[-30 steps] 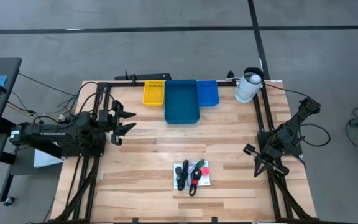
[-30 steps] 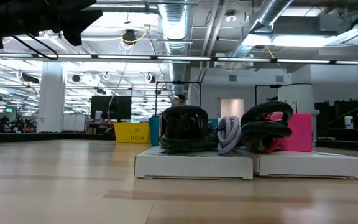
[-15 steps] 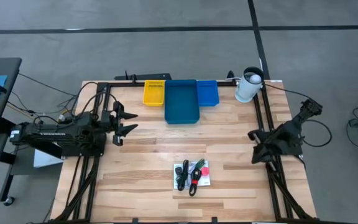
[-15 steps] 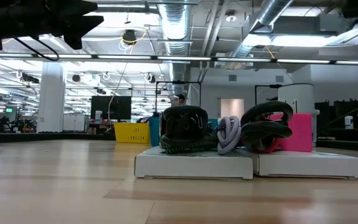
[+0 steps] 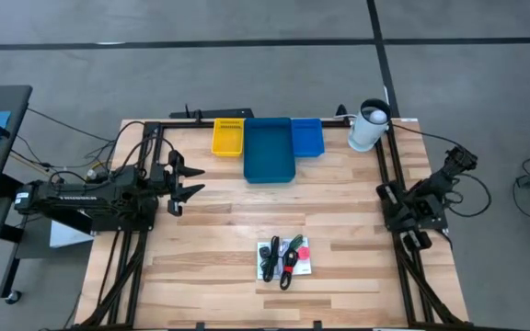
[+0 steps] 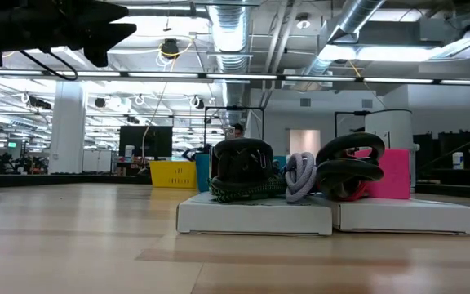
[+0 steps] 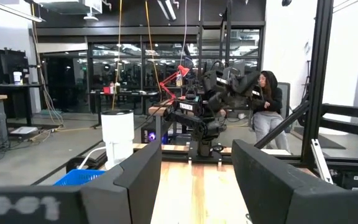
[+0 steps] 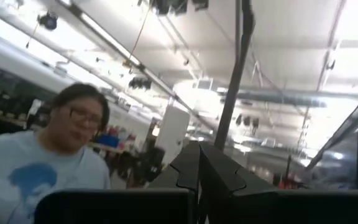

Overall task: Pick and place items into bin
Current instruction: Put the pink charger adapter into the dark blue bin

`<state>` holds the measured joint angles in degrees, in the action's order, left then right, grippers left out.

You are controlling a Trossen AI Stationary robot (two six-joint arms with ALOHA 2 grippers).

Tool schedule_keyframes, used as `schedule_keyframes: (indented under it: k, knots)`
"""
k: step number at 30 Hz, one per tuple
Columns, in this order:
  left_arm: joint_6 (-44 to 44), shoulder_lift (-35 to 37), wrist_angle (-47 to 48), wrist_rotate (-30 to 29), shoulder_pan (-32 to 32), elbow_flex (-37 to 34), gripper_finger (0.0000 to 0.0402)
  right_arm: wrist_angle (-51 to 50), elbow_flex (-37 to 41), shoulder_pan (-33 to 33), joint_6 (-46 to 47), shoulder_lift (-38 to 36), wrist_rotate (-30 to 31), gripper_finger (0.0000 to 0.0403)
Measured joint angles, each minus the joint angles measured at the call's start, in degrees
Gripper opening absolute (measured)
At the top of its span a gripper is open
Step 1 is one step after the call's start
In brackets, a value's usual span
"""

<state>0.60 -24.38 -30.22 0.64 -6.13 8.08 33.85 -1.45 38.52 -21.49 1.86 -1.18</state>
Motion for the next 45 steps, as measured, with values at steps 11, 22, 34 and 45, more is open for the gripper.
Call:
schedule_keyframes:
  k: [11, 22, 34, 45]
  knots:
    - [-0.1, 0.0, -0.3, -1.5, 0.0, 0.0, 0.0186, -6.7, 0.4, -0.5, 0.4, 2.0, 16.9, 0.0005]
    - [-0.6, 0.0, -2.5, -2.2, 0.0, 0.0, 0.0186, -11.3, 0.9, -9.0, 27.1, 18.2, 21.0, 0.0005]
    - [0.0, 0.0, -2.7, -2.2, 0.0, 0.0, 0.0186, -2.1, 0.9, -13.5, 39.2, 32.7, 19.0, 0.0005]
    - [0.6, 0.0, -2.7, -2.2, 0.0, 0.0, 0.0186, 3.0, 0.9, -11.7, 47.1, 47.4, 19.5, 0.0011]
